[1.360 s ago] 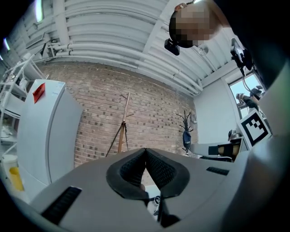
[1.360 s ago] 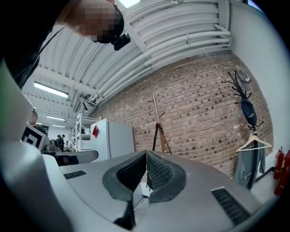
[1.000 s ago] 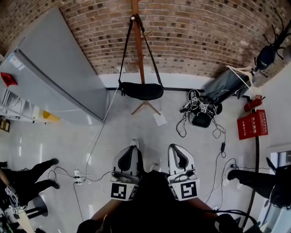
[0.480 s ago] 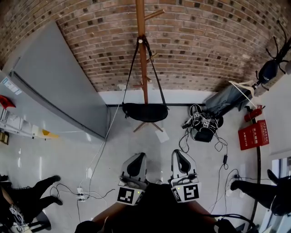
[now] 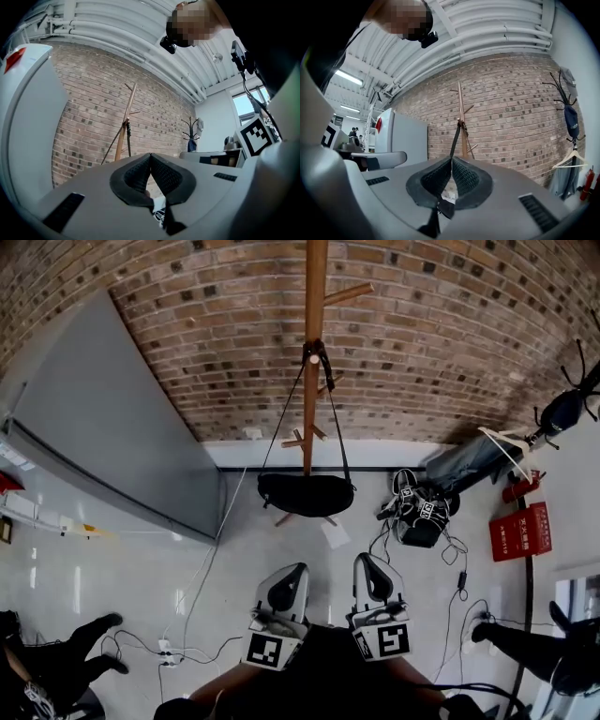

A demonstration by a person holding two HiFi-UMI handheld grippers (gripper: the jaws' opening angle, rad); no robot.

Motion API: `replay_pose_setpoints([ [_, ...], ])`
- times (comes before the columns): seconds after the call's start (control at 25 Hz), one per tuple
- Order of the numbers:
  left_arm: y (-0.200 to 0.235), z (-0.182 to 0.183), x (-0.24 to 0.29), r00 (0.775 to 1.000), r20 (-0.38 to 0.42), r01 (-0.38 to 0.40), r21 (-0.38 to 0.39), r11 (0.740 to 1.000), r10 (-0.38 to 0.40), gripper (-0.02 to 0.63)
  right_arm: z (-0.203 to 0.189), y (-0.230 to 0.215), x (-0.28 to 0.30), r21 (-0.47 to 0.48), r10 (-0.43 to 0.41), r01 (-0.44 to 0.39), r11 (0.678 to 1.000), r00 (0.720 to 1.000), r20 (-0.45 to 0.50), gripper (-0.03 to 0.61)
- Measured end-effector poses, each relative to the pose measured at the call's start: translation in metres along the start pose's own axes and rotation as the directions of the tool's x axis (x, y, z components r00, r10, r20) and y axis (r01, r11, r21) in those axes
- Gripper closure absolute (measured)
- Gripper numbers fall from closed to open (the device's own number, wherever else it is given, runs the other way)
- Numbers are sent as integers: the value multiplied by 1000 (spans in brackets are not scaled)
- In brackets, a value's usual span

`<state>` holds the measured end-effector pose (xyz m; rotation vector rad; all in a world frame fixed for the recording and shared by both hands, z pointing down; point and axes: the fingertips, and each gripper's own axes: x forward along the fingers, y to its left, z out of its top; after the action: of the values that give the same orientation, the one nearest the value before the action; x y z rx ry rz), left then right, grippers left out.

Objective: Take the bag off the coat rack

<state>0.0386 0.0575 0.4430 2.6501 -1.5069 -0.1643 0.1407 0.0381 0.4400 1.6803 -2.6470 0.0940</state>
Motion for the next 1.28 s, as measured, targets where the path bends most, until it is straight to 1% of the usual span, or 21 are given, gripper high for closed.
replay_pose_setpoints([
  [0.12, 17, -2, 9, 1000, -11, 20, -14, 1000, -20, 597, 0, 8, 21, 9, -6, 6, 1000, 1000, -13, 560],
  [0.2, 29, 0, 16, 999, -9, 39, -5, 999, -39, 597, 1, 11, 34, 12, -15, 15, 1000, 1000, -14, 560],
  [0.32, 47, 7, 23, 998, -1, 57, 8, 998, -57, 597, 7, 15, 53, 10, -35, 35, 999, 999, -1, 560],
  [0.48, 70, 15, 27, 997, 16, 78, -1, 997, -78, 597, 11, 25, 77, 15, -58, 58, 998, 998, 14, 560],
  [0.64, 87, 8, 28, 993, -24, 111, -35, 993, -112, 597, 7, 41, 102, 20, -66, 66, 998, 998, 13, 560],
  [0.8, 99, 10, 34, 995, -12, 102, -37, 994, -103, 597, 9, 48, 116, 6, -37, 37, 999, 999, 4, 560],
  [1.0, 106, 17, 43, 997, 10, 79, -34, 996, -78, 597, 19, 37, 128, -4, -43, 43, 999, 999, 13, 560],
  [1.28, 117, 23, 66, 1000, 25, 13, -15, 1000, -13, 597, 32, 26, 159, -11, 21, -20, 1000, 999, 27, 560],
])
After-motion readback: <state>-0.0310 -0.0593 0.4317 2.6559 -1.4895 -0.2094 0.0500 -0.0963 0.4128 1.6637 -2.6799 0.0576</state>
